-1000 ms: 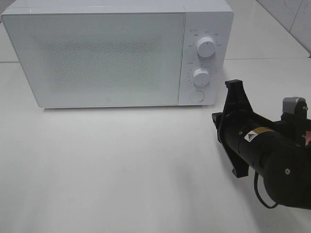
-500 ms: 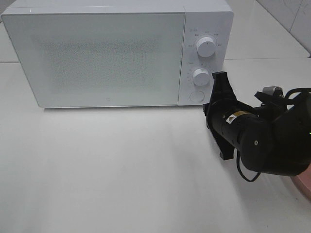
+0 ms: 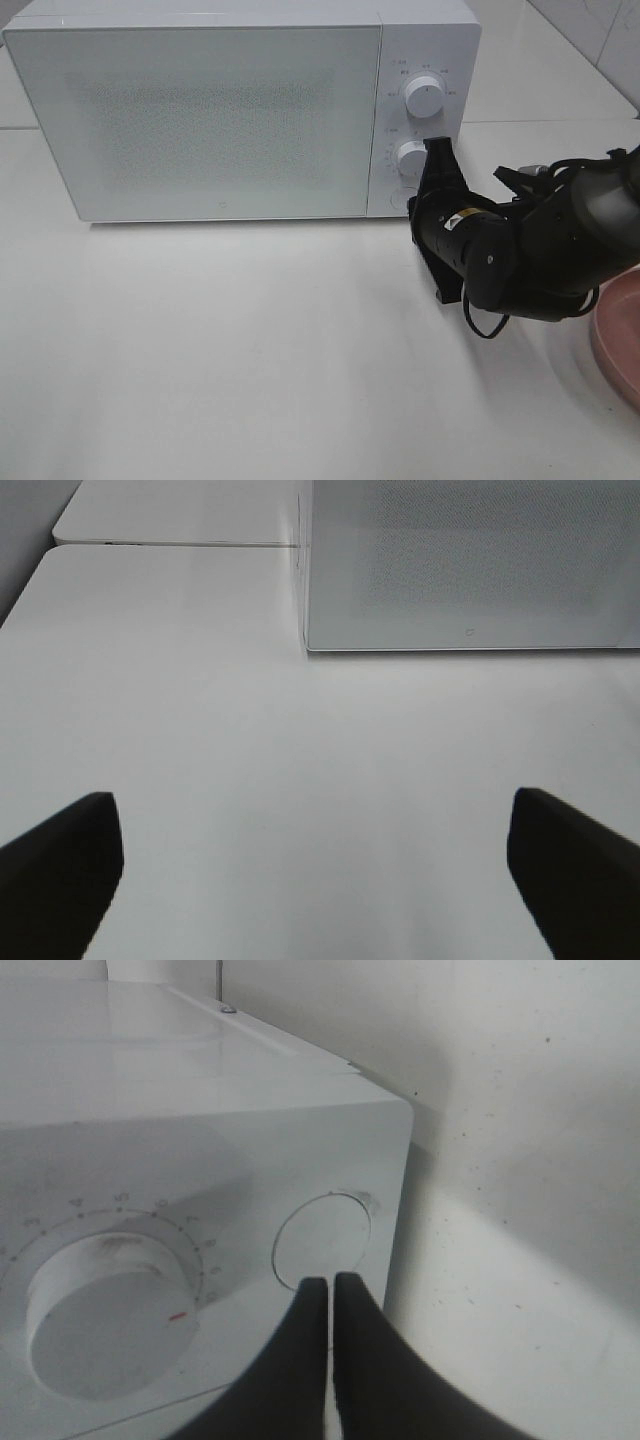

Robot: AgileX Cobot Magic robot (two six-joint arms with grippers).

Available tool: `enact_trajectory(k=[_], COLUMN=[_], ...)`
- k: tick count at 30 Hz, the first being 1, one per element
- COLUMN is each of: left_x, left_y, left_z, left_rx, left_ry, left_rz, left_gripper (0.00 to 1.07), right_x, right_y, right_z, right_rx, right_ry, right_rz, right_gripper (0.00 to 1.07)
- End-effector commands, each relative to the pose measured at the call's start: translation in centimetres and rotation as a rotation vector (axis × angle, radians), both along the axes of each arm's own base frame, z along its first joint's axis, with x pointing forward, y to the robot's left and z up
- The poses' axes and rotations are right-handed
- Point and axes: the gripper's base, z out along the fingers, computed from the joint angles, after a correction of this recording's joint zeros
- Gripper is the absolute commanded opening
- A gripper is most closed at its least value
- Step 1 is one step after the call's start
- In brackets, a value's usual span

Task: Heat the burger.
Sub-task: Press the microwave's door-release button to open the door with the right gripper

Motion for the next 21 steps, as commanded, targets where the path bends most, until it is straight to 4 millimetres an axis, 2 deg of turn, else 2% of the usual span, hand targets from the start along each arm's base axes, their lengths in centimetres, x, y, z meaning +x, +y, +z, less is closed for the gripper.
enact_trajectory(k=[1, 12, 21], left_x=[-0.3, -0.3, -0.3], left_y=[0.0, 0.0, 0.0], left_z=[0.0, 0.0, 0.0], left_rx=[-0.002, -0.002, -0.002], left_ry=[-0.021, -0.021, -0.021], left_rz=[-0.003, -0.003, -0.003], left_gripper=[1.00, 1.00, 1.00], right_x=[1.1, 3.4, 3.8], right_y=[0.1, 0.1, 0.4], right_z=[-0.2, -0.8, -1.0], right_rx=[0.012, 0.037, 0.065], right_ry=[0.002, 0.004, 0.001], right_rz=[-0.007, -0.049, -0.052], right_gripper=[0.00, 0.00, 0.00])
